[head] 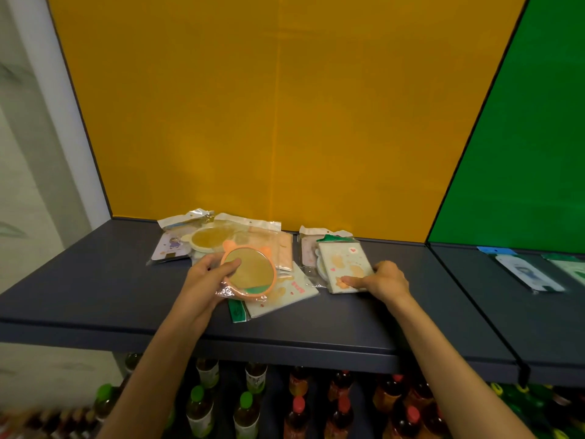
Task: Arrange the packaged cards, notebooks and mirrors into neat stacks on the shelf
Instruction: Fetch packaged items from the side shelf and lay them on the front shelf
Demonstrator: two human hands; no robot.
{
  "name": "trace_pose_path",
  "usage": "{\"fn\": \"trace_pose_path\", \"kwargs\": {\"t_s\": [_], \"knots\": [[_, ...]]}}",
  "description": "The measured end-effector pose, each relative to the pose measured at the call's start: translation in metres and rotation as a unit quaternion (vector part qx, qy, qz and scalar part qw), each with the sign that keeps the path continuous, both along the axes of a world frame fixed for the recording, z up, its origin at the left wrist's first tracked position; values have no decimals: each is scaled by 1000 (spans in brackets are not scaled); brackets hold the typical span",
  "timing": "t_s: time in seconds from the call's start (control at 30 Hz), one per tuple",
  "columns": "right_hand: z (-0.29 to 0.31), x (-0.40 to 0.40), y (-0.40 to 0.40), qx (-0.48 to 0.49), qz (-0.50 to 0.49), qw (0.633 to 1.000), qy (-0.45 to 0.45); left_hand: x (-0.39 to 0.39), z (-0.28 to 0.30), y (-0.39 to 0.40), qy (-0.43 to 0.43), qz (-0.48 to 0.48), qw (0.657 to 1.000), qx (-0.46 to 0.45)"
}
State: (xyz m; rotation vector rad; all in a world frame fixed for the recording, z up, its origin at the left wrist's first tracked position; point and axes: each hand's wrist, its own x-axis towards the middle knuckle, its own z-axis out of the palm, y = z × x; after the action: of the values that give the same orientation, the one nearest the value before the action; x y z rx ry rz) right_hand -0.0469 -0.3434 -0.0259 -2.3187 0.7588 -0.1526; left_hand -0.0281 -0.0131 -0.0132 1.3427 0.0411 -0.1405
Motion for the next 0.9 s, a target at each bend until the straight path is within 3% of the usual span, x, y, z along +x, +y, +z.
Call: {"fn": "trace_pose_path", "kwargs": {"t_s": [0.1, 0.2, 0.3, 0.47, 0.9], "knots": [[-3, -8, -6, 126, -18, 989, -75, 1, -1, -7, 5, -19, 1000, -21], [1, -20, -10, 277, -19, 949, -146, 1, -2, -21, 4, -40, 999, -9], [7, -36, -18, 347, -19, 922, -172, -1, -2, -42, 9, -63, 998, 2], [5, -73, -53, 382, -26, 897, -221, -8, 1, -90, 18, -90, 996, 4], [1, -230, -226, 350, -79, 886, -294, -102, 2, -290, 1, -200, 980, 9]]}}
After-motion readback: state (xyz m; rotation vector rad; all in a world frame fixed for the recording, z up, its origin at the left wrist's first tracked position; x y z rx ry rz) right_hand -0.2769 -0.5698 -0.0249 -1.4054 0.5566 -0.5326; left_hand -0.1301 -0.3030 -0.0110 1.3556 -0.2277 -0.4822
